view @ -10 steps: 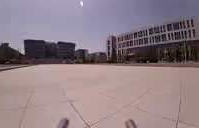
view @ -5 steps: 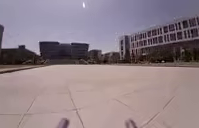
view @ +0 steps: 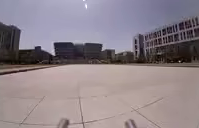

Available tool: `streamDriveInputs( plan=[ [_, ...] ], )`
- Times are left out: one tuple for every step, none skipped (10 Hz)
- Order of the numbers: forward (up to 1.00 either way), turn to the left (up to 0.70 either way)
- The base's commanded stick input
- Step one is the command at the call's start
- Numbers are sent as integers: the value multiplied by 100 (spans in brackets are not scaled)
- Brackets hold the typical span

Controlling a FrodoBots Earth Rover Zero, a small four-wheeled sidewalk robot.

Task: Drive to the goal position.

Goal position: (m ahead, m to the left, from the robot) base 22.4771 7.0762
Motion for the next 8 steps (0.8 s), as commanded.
streamDriveInputs(
  plan=[
    [100, 40],
    [100, 40],
    [100, 40],
    [100, 40],
    [100, 40],
    [100, 40],
    [100, 40],
    [100, 40]
  ],
)
